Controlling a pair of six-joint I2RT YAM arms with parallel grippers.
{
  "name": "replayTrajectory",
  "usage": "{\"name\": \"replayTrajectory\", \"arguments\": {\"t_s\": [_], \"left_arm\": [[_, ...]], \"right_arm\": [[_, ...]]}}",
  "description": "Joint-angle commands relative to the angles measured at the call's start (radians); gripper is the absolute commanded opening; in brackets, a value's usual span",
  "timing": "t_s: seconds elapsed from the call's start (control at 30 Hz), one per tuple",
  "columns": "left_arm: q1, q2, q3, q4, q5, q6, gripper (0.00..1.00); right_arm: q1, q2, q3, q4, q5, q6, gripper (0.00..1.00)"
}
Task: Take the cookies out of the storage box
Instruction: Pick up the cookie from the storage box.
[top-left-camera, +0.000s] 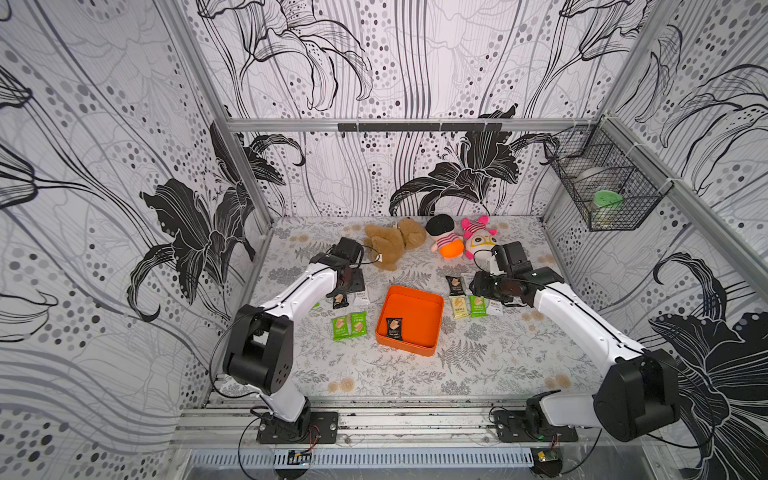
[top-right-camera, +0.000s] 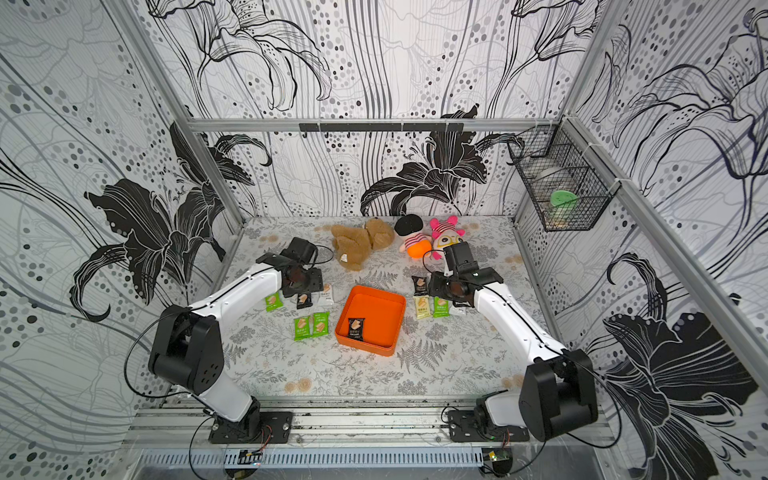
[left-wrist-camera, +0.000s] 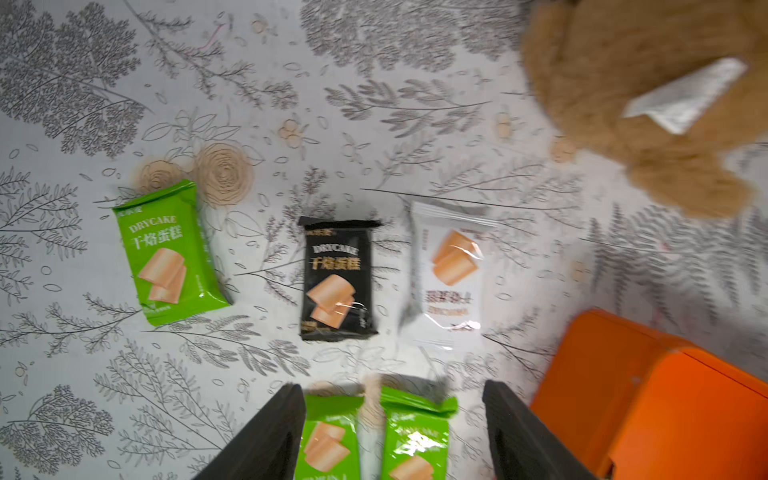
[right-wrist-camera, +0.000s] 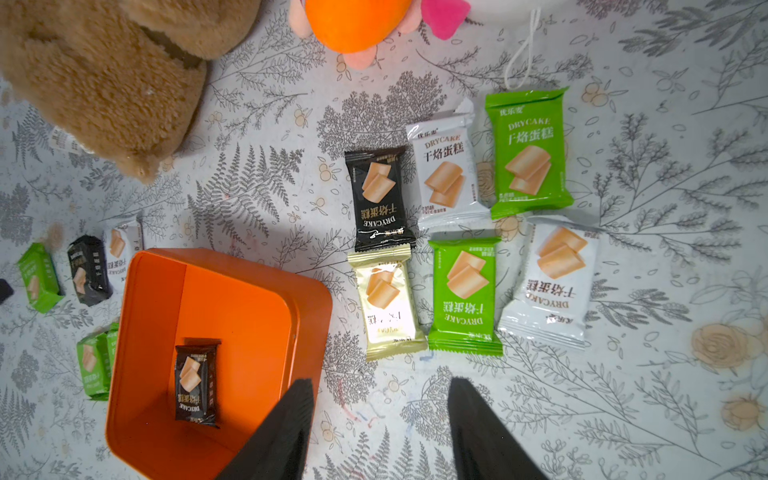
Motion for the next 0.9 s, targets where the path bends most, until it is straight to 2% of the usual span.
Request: {"name": "replayTrajectory", "arguments": {"t_s": [0.0, 0.27, 0.5, 0.67, 0.87], "left_arm": [[-0.076, -0.039, 0.046, -0.055, -0.009, -0.109, 0.74], [-0.292, -0.075, 0.018, -0.008, 0.0, -0.255, 0.74], [-0.452, -0.022, 0.005, -0.004, -0.029, -0.334, 0.74], [-0.485, 0.053, 0.003, 0.001, -0.028, -0.359, 0.74], [-0.485, 0.138, 0.029, -0.048, -0.106, -0.384, 0.76]], "right_arm": [[-0.004, -0.011, -0.034, 0.035, -0.029, -0.026, 0.58], [-0.004, -0.043, -0.064, 0.06, -0.071, -0.028, 0.58], [-0.004, -0.099, -0.092, 0.041, -0.064, -0.033, 0.59], [-0.004, -0.149, -0.127, 0.032, -0.056, -0.032, 0.59], [-0.004, -0.173, -0.142, 0.007, -0.039, -0.042, 0.59]]}}
